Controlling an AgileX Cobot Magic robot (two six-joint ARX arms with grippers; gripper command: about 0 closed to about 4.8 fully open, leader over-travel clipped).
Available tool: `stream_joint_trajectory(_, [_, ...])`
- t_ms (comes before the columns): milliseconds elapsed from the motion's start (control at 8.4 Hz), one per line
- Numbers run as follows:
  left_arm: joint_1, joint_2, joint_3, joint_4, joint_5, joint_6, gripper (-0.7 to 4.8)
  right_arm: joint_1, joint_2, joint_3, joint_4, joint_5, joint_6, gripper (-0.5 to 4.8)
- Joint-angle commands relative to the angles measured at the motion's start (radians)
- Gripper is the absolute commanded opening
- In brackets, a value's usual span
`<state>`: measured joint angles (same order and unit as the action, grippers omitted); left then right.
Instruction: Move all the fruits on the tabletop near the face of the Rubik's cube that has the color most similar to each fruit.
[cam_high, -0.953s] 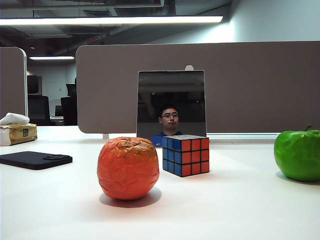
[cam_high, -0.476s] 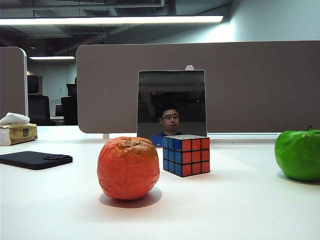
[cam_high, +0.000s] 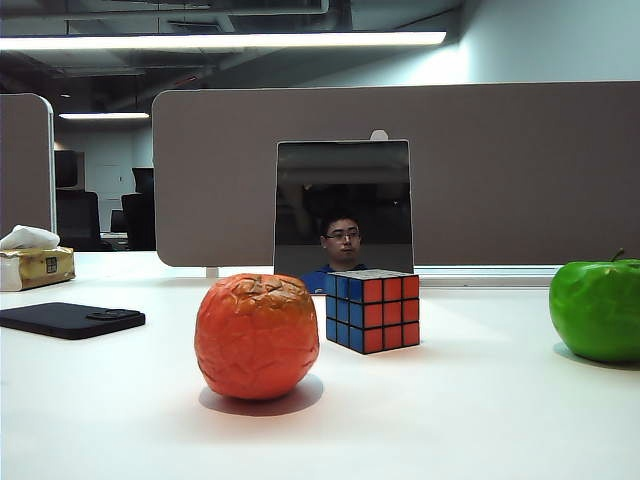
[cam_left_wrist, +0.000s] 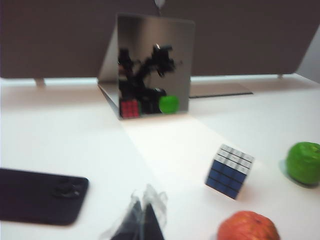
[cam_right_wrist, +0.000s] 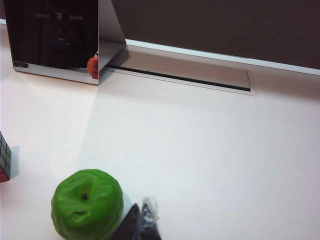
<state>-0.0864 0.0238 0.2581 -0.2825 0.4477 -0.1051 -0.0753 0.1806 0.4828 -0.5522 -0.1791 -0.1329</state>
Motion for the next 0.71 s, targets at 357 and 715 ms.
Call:
stream_joint_trajectory(357, [-0.09, 0.169, 0.127, -0.031, 0.071, -0.026, -0.05, 0.001, 0.225, 0.211, -0.177, -0.008, -0.003, -0.01])
stream_joint_trajectory(715, [-0.507, 0.6, 0.22, 0.225, -0.072, -0.037, -0.05, 0.001, 0.318, 0.254, -0.338, -0.269, 0.006, 0.0])
